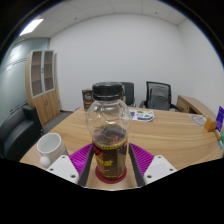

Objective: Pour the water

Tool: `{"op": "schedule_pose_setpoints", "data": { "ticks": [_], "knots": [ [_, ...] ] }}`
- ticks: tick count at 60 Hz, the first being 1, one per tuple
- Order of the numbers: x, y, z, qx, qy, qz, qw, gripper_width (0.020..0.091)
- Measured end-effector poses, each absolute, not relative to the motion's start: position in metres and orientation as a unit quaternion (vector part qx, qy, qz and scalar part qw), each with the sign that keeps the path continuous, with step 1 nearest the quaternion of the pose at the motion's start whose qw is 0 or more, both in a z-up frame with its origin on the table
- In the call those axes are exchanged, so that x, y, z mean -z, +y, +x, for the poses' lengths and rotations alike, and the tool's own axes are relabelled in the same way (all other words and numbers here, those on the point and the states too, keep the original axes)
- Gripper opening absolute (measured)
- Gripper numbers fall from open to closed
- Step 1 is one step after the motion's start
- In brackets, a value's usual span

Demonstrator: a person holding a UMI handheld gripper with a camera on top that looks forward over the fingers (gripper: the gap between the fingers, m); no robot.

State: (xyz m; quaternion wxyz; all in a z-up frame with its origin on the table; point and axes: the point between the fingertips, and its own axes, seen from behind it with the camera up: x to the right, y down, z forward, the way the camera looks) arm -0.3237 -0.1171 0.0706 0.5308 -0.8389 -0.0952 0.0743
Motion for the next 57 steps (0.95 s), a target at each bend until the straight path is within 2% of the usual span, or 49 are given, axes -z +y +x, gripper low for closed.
{"op": "schedule_pose_setpoints", "data": {
  "ticks": [2,3,4,6,9,23,29,39,57],
  "knots": [
    [-0.073,-0.121,-0.323,-0.070,-0.095,-0.843,0.524,0.0830],
    [-0.076,-0.124,-0.321,-0.067,-0.094,-0.845,0.522,0.0874],
    [-0.077,-0.126,-0.319,-0.063,-0.093,-0.847,0.520,0.0844],
    [-0.085,-0.135,-0.317,-0.055,-0.089,-0.848,0.519,0.0829],
    [-0.101,-0.150,-0.314,-0.041,-0.086,-0.851,0.517,0.0866],
    [-0.181,-0.250,-0.311,0.009,-0.055,-0.866,0.497,0.0857],
    [-0.204,-0.294,-0.312,0.027,-0.035,-0.872,0.487,0.0854],
    [-0.222,-0.349,-0.323,0.033,-0.020,-0.879,0.475,0.0854],
    [-0.228,-0.382,-0.339,0.029,-0.014,-0.883,0.468,0.0857]
  ]
}}
